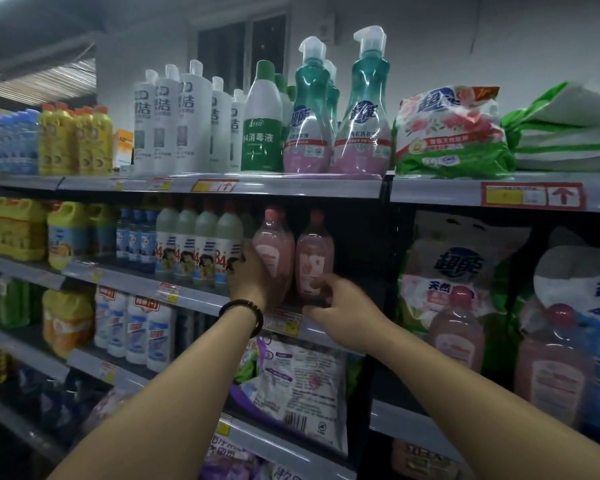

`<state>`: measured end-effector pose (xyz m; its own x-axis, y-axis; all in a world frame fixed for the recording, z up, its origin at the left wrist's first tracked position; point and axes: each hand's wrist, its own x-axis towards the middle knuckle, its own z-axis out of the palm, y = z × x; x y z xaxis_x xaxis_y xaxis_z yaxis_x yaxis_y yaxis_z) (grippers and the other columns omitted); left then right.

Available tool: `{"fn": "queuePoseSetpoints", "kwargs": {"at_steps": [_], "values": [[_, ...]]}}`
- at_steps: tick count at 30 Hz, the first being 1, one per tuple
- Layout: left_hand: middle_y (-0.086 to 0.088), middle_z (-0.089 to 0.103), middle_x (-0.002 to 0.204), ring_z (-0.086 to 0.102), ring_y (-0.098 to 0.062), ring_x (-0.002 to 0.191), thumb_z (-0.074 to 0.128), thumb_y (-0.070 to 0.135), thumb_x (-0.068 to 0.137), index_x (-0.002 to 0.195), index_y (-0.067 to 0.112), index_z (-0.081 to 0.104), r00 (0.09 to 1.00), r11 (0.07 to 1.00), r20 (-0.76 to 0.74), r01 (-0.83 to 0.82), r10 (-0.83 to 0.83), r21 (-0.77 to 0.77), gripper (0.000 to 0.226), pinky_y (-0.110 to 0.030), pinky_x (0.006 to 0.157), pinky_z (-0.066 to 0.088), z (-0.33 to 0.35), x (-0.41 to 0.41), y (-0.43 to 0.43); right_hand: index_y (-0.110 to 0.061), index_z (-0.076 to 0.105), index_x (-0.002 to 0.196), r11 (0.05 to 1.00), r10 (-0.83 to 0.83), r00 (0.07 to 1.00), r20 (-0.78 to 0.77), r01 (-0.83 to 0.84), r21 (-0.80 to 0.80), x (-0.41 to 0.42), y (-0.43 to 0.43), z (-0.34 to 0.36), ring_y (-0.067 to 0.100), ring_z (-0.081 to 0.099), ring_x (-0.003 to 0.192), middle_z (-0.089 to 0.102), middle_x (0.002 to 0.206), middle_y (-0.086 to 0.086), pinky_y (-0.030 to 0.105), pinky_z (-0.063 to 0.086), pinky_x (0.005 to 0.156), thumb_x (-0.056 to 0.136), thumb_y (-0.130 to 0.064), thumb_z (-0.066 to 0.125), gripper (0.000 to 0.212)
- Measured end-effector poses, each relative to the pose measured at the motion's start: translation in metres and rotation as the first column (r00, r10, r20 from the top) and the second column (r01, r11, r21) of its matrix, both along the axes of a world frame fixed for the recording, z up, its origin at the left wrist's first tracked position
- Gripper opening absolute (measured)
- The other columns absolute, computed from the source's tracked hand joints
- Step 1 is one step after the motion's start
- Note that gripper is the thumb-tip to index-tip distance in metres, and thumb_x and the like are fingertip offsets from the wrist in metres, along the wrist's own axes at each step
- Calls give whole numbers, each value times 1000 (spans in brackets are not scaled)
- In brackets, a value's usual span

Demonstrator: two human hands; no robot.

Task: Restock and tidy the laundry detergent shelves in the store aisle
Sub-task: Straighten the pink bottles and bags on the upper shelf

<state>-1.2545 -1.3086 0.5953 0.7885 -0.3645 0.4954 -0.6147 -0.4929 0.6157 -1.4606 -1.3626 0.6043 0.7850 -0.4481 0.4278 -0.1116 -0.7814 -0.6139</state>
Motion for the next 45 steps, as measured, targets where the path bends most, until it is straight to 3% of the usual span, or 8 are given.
{"fn": "queuePoseSetpoints", "kwargs": {"at_steps": [7,11,17,25,28,32,39,45], "values": [[-25,43,154,49,-44,136,80,44,84,163,20,5,998,993,-55,-10,3,-117,111,-58,109,48,-8,-6,-4,-30,60,129,989,-118,993,25,116,90,-24,-24,-21,14,58,117,57,130,-5,24,48,85,93,-31,74,38],[-25,41,148,39,-44,137,78,27,85,153,10,32,995,937,41,-66,86,-343,85,-54,113,40,-20,-71,-2,-32,63,118,967,-256,939,228,249,58,-70,-46,-22,10,62,106,63,115,-8,20,50,74,94,-23,73,27],[0,58,109,55,-10,95,69,8,85,106,18,63,801,739,378,585,-464,-334,24,-20,85,47,-44,-202,-28,-26,58,114,812,-578,743,337,563,152,-134,-82,-21,23,64,102,64,119,-1,41,56,91,91,-16,72,29],[-9,54,137,52,-26,127,71,14,83,149,16,42,809,797,-63,557,-584,-231,72,-32,100,44,-90,-263,-82,-7,46,141,787,-614,789,41,606,119,-162,-101,-50,35,67,112,67,127,13,42,59,91,93,-22,74,58],[-5,61,135,62,-25,120,77,38,77,149,27,40,807,820,-156,541,-569,-187,81,-43,100,55,-109,-259,-96,-9,50,139,805,-576,817,-24,572,155,-161,-104,-62,34,74,93,67,120,12,45,67,65,98,-24,68,47],[-4,72,125,71,-27,112,69,42,88,135,25,52,808,825,-171,549,-565,-134,53,-44,94,60,-113,-262,-103,-8,56,129,789,-605,796,-41,605,111,-157,-107,-72,26,72,66,68,105,12,30,57,43,105,-26,60,30],[3,75,115,74,-19,102,74,37,86,127,33,58,797,810,-204,498,-569,-310,45,-41,87,63,-106,-272,-100,-15,67,121,818,-574,813,95,564,115,-157,-108,-73,29,72,101,74,111,7,41,62,83,100,-33,68,28],[7,70,121,69,-11,106,71,29,93,141,34,47,794,711,-114,459,-598,-532,54,-32,91,60,-73,-279,-80,-28,55,126,810,-573,778,259,585,37,-150,-85,-47,25,66,108,68,121,1,43,57,88,100,-41,64,31]]}}
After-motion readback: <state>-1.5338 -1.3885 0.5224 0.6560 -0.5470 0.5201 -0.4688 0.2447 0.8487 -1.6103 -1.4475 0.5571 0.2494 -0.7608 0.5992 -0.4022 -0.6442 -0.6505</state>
